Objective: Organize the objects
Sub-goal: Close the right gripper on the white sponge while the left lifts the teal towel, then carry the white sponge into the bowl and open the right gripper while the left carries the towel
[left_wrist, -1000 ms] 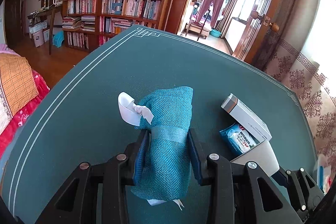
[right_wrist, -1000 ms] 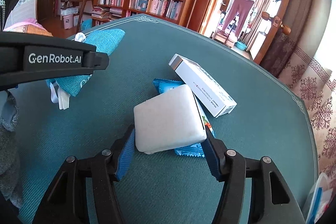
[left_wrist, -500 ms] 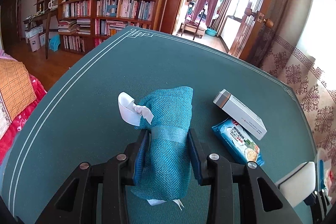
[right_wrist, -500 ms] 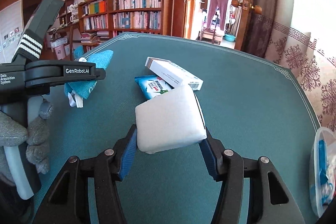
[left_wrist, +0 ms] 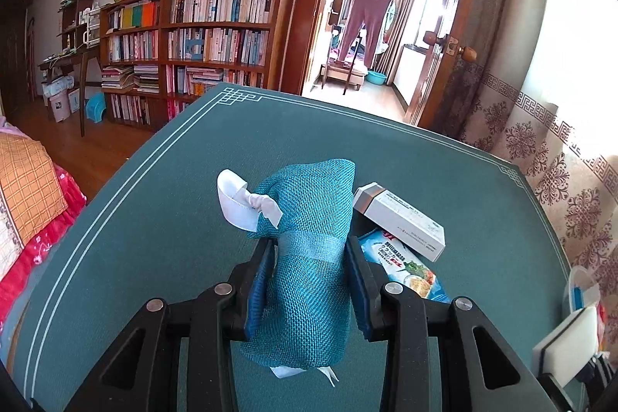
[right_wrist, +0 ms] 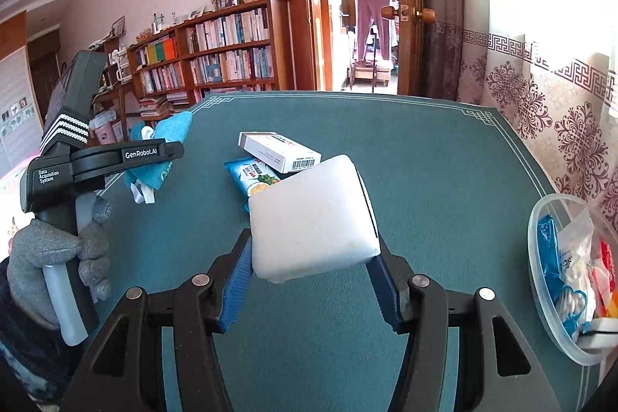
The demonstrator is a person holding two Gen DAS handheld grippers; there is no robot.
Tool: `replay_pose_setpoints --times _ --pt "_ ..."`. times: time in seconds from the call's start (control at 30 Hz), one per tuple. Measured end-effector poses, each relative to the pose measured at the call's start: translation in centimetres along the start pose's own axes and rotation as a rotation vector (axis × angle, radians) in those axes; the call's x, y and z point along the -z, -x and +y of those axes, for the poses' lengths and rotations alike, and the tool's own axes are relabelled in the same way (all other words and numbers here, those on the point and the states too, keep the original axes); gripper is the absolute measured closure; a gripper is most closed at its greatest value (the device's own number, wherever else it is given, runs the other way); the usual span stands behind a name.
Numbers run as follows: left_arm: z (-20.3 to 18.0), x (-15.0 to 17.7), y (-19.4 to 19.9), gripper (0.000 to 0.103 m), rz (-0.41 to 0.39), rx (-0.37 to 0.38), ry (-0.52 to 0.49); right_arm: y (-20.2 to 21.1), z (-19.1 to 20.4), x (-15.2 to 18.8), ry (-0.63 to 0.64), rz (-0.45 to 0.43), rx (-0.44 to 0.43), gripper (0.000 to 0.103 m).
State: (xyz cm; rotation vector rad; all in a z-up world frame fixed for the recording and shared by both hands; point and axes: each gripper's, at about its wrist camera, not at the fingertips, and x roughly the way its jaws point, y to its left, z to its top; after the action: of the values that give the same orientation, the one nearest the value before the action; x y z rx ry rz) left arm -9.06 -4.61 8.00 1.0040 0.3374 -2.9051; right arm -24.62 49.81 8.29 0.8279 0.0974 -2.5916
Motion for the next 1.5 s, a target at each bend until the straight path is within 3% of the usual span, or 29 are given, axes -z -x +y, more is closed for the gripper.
replay_pose_setpoints --times 0.5,1.13,1.5 --pt "-1.7 0.9 3.6 0.064 -0.047 0.029 0.068 2.0 -2.7 0.3 -0.025 -0.003 -0.013 0.045" --pt "-5.9 3.4 5.3 0.064 -0.035 -0.003 -0.020 4.5 -8.4 1.9 -0.085 -0.030 0.000 0.045" --pt "-10.7 5.0 5.8 0.064 -0.026 0.044 -0.137 7.2 -11.6 2.2 -0.111 -0.082 0.056 0.045"
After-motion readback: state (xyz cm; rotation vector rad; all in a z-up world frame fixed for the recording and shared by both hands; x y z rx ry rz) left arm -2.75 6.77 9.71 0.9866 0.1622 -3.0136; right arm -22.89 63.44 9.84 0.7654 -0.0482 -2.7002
